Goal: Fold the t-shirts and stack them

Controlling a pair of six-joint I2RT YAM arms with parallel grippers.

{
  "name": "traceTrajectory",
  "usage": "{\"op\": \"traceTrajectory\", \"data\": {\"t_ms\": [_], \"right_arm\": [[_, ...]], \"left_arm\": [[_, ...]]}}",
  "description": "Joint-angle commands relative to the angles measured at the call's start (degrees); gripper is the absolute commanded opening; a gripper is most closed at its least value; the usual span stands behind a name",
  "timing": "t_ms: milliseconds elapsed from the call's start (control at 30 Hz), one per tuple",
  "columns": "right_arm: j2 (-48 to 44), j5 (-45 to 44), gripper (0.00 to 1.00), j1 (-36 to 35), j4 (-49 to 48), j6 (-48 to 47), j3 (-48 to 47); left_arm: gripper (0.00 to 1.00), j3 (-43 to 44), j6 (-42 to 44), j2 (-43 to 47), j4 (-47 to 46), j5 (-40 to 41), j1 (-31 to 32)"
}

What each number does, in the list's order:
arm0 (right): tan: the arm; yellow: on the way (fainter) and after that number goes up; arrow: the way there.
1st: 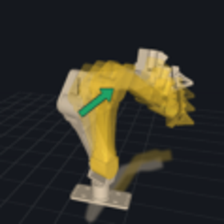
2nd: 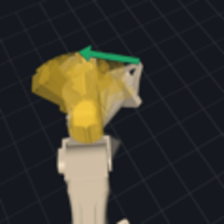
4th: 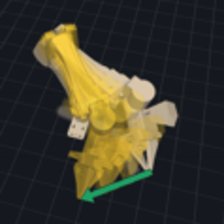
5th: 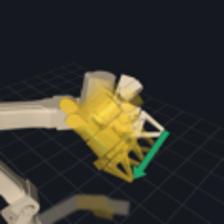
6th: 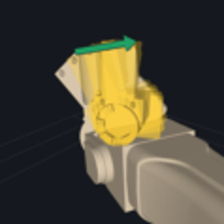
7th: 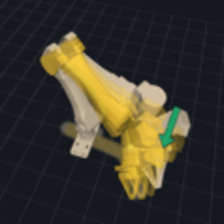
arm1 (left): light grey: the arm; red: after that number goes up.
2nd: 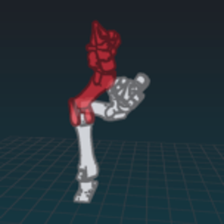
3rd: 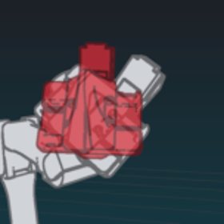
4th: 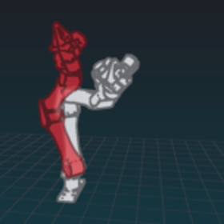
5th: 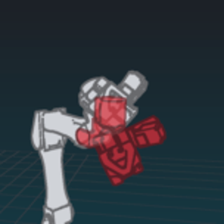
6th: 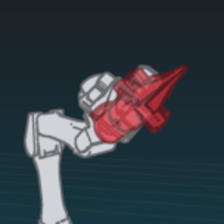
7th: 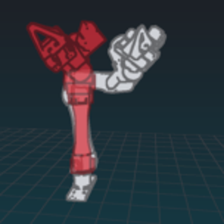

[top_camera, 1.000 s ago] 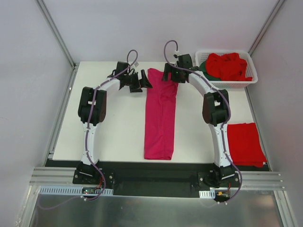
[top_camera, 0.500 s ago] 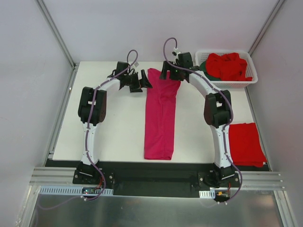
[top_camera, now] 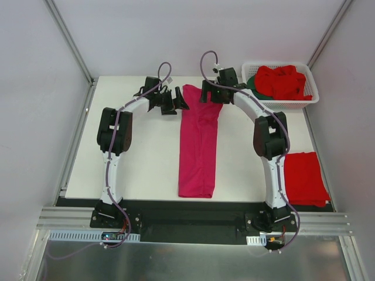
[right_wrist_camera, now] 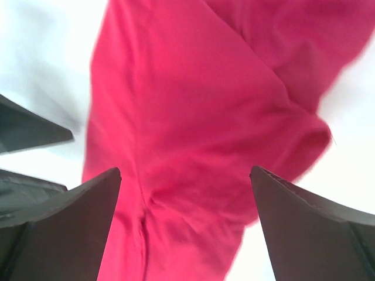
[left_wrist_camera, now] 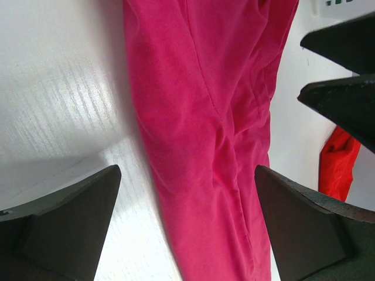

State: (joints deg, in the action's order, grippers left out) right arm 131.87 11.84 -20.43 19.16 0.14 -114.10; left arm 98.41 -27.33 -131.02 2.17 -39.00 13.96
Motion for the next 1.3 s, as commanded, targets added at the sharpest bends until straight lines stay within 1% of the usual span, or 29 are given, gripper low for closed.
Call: {"op": "traceTrajectory", "data": {"t_ms": [0,200,267,300,367,433,467,500,567,600,633,667,700,733,767,800,867,900,933,967,1000,1033,1067,1100,1167,1200,1267], "right_arm": [[-7.59,-4.11,0.96,-0.23,2.28,-2.16,2.48],[-11.72,-0.5,0.96,-0.93,6.33,-4.44,5.9],[-15.41,-2.07,0.96,-1.98,7.64,-5.32,8.8],[-16.81,-2.78,0.96,-2.33,8.35,-5.33,9.68],[-20.58,-3.49,0.96,-2.51,10.28,-3.93,12.83],[-23.31,-1.91,0.96,-2.51,10.9,-1.74,15.56],[-26.55,-1.56,0.96,-2.43,10.9,-1.03,18.97],[-27.97,-1.2,0.96,-2.43,11.08,-0.41,20.57],[-32.09,0.72,0.96,-2.43,11.16,2.05,25.92],[-33.51,2.56,0.96,-2.51,11.08,2.66,27.95],[-34.83,3.71,0.96,-2.51,10.55,3.71,29.97],[-36.32,4.68,0.96,-2.6,10.03,4.07,31.91],[-39.82,5.91,0.96,-2.6,9.59,4.51,36.8],[-41.51,6.44,0.96,-2.6,8.28,5.04,38.94],[-43.7,7.23,0.96,-2.6,7.39,6.35,41.74],[-47.2,10.28,0.96,-2.6,4.95,6.8,46.47],[-50.56,13.02,0.96,-2.6,2.04,8.98,51.68],[-51.71,16.08,0.96,-2.6,-1.02,9.43,53.96],[-54.5,16.72,0.96,-2.69,-2.88,10.05,58.86],[-55.75,17.16,0.96,-2.6,-4.81,10.75,61.17],[-57.07,18.65,0.96,-2.43,-7.62,11.54,63.72],[-58.91,19.18,0.96,-2.43,-8.95,11.9,67.14],[-59.88,19.8,0.96,-2.43,-10.35,12.42,69.35],[-60.59,22.33,0.96,-2.34,-14.63,14.51,71.19],[-62.43,24.02,0.96,-2.34,-18.87,16.89,76.82],[-62.79,25.42,0.96,-2.25,-24.46,18.39,78.58],[-63.06,26.48,0.96,-2.25,-29.68,23.13,84.53]], "left_arm": [[0.99,-0.94,0.44,2.44,-1.47,-1.6,0.55],[0.99,-1.64,0.35,3.14,-1.56,-2.13,0.72],[1.0,-3.22,0.35,4.63,-1.47,-1.95,0.81],[0.99,-5.4,-0.26,5.42,-1.56,-1.34,1.16],[0.99,-8.05,-1.31,8.58,-1.47,-0.81,1.69],[0.99,-11.83,-1.67,12.78,0.63,0.85,3.0],[0.99,-12.8,-1.32,14.29,1.86,1.64,3.44],[0.99,-13.68,-0.02,15.78,5.96,2.61,4.32],[0.99,-14.64,1.22,20.18,9.5,4.72,4.85],[0.99,-16.65,1.05,21.84,11.6,4.81,4.94],[0.99,-17.98,0.97,25.78,12.15,4.47,4.94],[0.99,-19.56,0.79,27.9,12.67,4.64,4.94],[0.99,-23.05,0.79,30.1,13.03,4.64,4.85],[0.99,-24.92,0.79,34.56,13.64,4.55,4.94],[0.99,-26.94,0.62,36.87,13.82,4.64,4.94],[0.99,-30.96,0.61,40.98,13.91,4.64,4.94],[0.99,-35.11,0.0,44.87,14.0,4.47,4.94],[0.99,-39.13,-0.44,48.19,13.82,4.03,4.85],[0.99,-41.52,-0.79,49.71,12.6,3.5,4.94],[0.99,-43.89,-1.58,51.03,11.89,2.19,4.94],[0.99,-49.23,-2.19,54.09,10.5,1.39,4.94],[0.99,-52.06,-3.16,55.6,9.0,0.86,4.85],[0.99,-57.14,-5.6,57.09,5.42,-0.1,4.85],[0.99,-59.54,-6.93,59.98,3.12,-1.5,4.85],[0.99,-64.98,-9.3,62.54,-1.19,-2.39,4.85],[0.99,-66.58,-9.93,64.73,-1.99,-3.26,4.77],[0.99,-70.96,-12.03,66.76,-5.5,-3.71,4.94]]}}
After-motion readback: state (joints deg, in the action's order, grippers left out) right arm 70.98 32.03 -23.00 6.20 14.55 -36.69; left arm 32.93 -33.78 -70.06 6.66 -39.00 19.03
